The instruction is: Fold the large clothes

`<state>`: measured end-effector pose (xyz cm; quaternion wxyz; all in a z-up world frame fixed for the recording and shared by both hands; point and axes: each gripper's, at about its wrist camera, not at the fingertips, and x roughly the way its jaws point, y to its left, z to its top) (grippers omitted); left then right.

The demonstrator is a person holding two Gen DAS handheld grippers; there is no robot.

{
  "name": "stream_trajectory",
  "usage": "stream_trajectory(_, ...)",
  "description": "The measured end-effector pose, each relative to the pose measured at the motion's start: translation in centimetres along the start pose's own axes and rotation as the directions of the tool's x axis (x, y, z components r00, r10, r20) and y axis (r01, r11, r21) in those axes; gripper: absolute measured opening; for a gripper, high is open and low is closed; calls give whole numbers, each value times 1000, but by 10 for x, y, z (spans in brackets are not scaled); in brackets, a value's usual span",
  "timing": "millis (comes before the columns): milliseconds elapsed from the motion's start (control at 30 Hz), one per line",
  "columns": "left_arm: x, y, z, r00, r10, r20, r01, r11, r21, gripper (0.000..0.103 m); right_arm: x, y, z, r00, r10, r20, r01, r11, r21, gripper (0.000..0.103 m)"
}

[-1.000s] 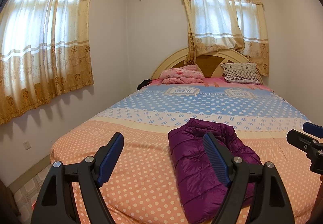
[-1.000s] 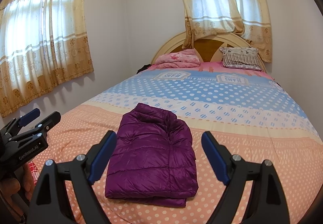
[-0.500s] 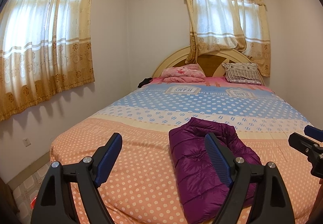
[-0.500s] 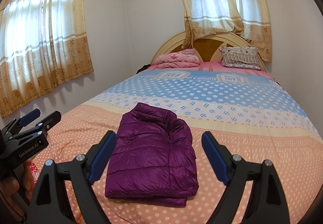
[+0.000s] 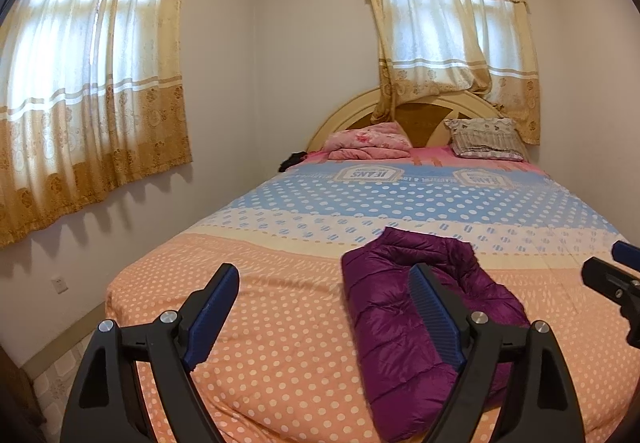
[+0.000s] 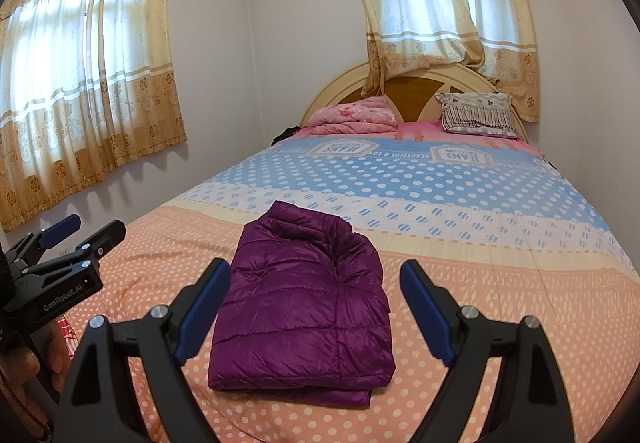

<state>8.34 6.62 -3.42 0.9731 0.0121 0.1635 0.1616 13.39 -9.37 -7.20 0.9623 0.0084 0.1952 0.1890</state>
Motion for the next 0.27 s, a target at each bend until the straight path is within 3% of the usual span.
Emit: stream_trajectory(267, 2, -1, -2, 1000, 19, 5, -19, 1000, 9, 87, 0, -1, -2, 1000, 0, -2, 0, 1000, 1, 90)
